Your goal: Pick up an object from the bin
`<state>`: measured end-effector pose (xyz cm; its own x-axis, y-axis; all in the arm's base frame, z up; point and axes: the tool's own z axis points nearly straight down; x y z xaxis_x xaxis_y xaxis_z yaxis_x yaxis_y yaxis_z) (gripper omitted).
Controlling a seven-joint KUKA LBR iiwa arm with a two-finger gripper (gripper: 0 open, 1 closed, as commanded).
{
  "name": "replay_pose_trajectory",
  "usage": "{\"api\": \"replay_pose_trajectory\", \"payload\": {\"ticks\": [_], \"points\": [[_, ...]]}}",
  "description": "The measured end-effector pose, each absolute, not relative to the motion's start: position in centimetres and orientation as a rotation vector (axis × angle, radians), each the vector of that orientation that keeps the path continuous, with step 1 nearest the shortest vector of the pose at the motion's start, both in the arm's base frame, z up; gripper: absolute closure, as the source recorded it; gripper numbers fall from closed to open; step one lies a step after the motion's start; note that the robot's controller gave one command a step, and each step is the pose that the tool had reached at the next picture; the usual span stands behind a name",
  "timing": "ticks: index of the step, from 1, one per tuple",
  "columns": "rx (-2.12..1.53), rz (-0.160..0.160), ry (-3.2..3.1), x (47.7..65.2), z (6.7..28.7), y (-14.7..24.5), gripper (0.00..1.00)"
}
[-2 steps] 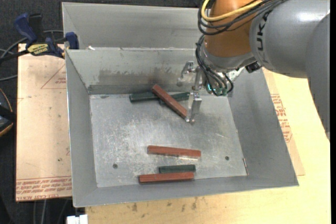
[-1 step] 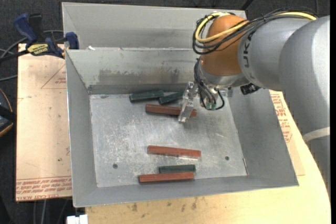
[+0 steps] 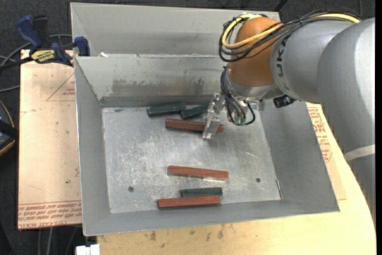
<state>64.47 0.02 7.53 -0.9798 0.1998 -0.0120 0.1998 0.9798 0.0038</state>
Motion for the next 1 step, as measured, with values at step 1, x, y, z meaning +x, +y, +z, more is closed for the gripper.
{"api": "replay_pose_trajectory", "payload": {"ticks": [1], "points": [[0.343, 0.002, 3.122, 63.75, 27.56, 2.1, 1.0]]}}
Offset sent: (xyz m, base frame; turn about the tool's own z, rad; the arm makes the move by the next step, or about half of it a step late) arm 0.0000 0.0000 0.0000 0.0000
